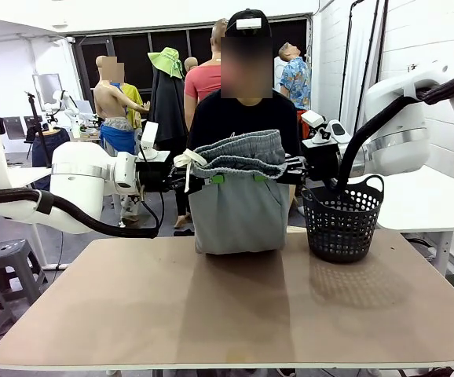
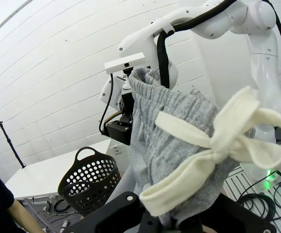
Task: Fold the training pants.
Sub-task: Release the ends of the Training pants and then grab the overlapped ends.
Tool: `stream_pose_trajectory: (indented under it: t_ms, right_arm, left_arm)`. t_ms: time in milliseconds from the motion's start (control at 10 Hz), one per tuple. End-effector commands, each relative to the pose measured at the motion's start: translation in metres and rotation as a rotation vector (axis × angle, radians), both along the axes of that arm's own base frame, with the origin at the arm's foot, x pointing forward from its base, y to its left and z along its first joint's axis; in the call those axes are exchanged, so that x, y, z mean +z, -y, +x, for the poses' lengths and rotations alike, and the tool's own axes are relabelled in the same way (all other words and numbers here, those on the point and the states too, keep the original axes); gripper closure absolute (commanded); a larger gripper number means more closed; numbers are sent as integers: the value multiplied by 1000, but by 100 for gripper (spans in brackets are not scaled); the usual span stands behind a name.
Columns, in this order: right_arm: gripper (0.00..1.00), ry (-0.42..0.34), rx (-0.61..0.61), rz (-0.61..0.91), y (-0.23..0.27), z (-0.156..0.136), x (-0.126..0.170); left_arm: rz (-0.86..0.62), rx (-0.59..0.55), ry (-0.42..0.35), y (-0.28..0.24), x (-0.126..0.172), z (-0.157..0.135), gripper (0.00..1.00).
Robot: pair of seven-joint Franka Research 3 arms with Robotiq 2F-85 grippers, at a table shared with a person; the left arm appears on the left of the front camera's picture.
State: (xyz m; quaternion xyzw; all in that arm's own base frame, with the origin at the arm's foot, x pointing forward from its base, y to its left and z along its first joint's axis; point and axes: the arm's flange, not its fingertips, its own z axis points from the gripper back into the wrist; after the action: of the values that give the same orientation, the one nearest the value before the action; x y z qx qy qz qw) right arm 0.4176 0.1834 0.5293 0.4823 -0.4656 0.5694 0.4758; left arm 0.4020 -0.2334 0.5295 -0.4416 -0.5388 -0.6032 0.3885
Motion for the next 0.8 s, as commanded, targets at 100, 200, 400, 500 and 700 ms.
stream_pose_trajectory:
  t_ms: [100, 200, 400, 500, 700]
  right_arm:
    - [100, 8, 3, 22, 1, -3, 1]
    - [100, 8, 3, 22, 1, -3, 1]
    - [100, 8, 3, 22, 1, -3, 1]
    - [100, 8, 3, 22, 1, -3, 1]
    - [100, 8, 3, 22, 1, -3, 1]
  left_arm:
    - [-13, -1, 15, 1, 3, -3, 100]
    - [-13, -1, 15, 1, 3, -3, 100]
    - [-13, -1, 15, 1, 3, -3, 100]
    - [-13, -1, 15, 1, 3, -3, 100]
    - [-13, -1, 15, 1, 3, -3, 100]
